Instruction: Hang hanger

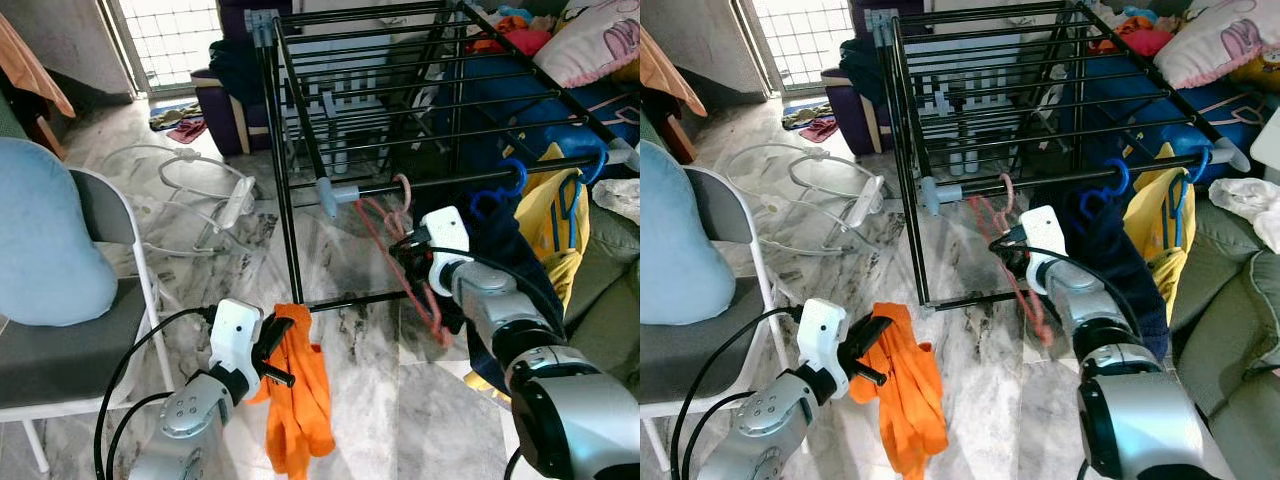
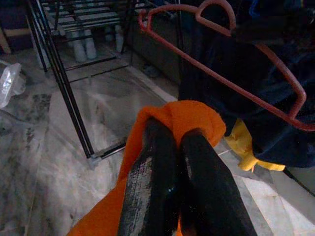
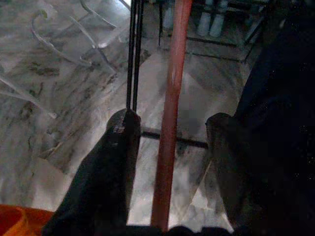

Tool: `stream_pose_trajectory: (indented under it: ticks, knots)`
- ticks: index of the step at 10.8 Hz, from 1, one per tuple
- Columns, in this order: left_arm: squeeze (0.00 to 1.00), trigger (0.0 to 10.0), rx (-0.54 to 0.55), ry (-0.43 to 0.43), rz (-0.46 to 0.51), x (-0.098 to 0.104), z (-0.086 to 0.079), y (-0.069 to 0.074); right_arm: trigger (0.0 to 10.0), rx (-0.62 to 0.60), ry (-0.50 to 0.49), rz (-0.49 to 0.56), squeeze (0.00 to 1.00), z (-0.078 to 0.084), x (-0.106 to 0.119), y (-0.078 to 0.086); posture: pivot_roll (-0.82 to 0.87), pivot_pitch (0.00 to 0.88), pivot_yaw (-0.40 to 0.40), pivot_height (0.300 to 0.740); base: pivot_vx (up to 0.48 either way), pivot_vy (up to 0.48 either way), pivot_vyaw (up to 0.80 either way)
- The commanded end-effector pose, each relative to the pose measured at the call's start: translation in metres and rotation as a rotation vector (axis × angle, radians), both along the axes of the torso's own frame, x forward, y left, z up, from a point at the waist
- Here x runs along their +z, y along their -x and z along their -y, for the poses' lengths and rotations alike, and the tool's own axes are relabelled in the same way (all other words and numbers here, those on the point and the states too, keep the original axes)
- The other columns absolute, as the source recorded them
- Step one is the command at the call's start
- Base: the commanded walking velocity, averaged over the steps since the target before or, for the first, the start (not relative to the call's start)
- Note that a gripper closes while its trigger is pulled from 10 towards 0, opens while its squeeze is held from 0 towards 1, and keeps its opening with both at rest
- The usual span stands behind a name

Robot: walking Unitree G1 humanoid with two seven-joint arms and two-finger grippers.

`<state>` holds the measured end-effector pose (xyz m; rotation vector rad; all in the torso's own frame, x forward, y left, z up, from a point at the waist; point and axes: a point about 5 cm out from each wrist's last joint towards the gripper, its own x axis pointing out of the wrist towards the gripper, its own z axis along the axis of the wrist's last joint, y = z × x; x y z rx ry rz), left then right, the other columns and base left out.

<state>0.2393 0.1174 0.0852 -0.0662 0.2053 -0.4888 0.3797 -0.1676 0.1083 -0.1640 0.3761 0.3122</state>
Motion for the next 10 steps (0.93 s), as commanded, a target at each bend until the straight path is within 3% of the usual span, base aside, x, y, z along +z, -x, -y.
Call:
stream_pose_trajectory:
  ticks: [1,8,10]
  knots:
    - [0.00,10.0,-0.009,-0.004,0.028,0.007,0.001,0.002,0.0,-0.014,-0.012,-0.014,0.00,-0.003,0.000,-0.001,0.00,0.034,0.051,0.740,0.000,0.000,0.00]
    - [0.00,10.0,-0.018,-0.003,0.018,0.006,0.003,0.003,0.0,-0.064,0.042,-0.003,0.00,0.021,0.002,0.000,-0.01,0.041,0.055,0.740,0.000,0.000,0.00]
    - [0.00,10.0,-0.019,-0.006,0.016,0.006,0.003,0.003,0.6,-0.061,0.056,-0.005,0.00,0.025,0.001,0.002,-0.02,0.041,0.057,0.740,0.000,0.000,0.00]
